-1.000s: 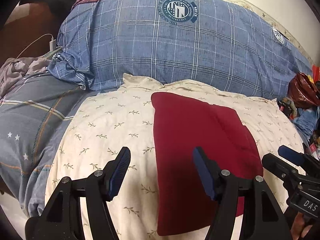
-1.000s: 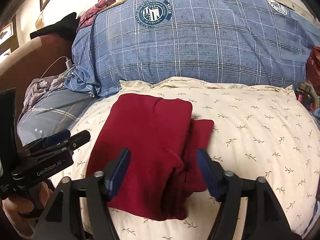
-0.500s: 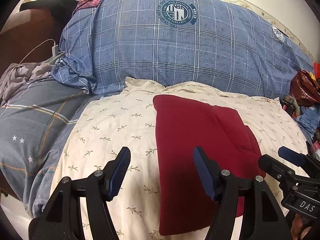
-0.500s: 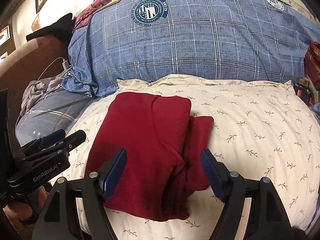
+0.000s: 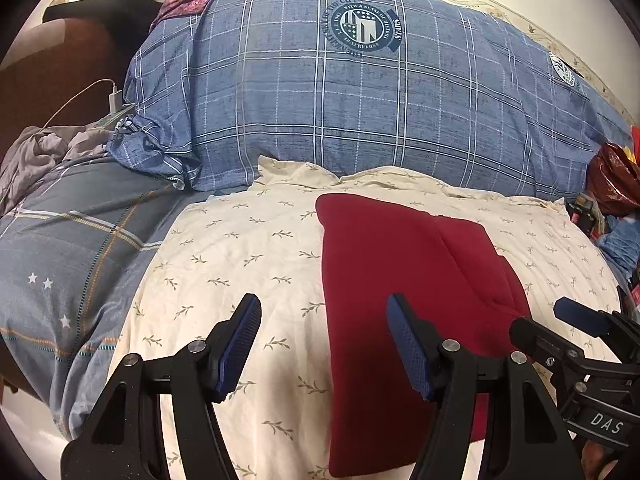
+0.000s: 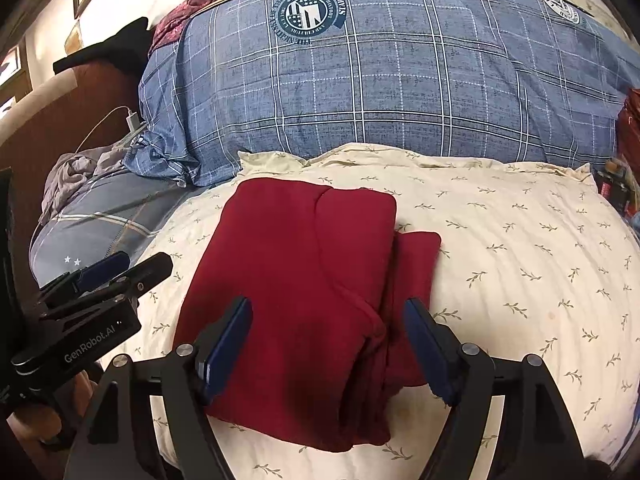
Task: Fold small clothes
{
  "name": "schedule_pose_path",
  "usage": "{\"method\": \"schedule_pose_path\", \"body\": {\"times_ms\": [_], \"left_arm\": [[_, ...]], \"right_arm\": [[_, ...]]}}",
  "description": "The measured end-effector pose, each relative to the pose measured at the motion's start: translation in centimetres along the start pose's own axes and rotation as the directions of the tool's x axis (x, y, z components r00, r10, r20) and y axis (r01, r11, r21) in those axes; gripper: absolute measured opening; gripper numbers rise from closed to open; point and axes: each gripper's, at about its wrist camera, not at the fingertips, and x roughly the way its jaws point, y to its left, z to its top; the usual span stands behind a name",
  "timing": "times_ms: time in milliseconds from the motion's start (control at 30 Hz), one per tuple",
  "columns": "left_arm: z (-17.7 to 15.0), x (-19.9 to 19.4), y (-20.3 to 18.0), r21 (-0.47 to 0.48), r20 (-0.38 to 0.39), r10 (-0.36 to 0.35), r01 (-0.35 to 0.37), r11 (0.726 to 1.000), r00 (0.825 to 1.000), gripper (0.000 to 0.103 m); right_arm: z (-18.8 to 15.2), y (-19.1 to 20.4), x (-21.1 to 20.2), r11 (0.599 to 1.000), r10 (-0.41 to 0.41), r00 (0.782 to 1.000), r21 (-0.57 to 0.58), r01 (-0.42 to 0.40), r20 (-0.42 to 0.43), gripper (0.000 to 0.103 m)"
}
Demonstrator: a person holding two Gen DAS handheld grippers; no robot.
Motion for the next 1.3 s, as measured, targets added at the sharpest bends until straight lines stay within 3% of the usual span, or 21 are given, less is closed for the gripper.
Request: {"method": "schedule_pose_path", "body": {"times_ms": [1300], "left_arm": [[-0.2,1.6,-0.1,0.009,-0.031,0.009,-0.009,1.000,0.999,0.065]], "right_arm": [[-0.6,0.9,2.1,1.000,-0.004,0.998,-0.014,0.003,-0.067,0.079]]}}
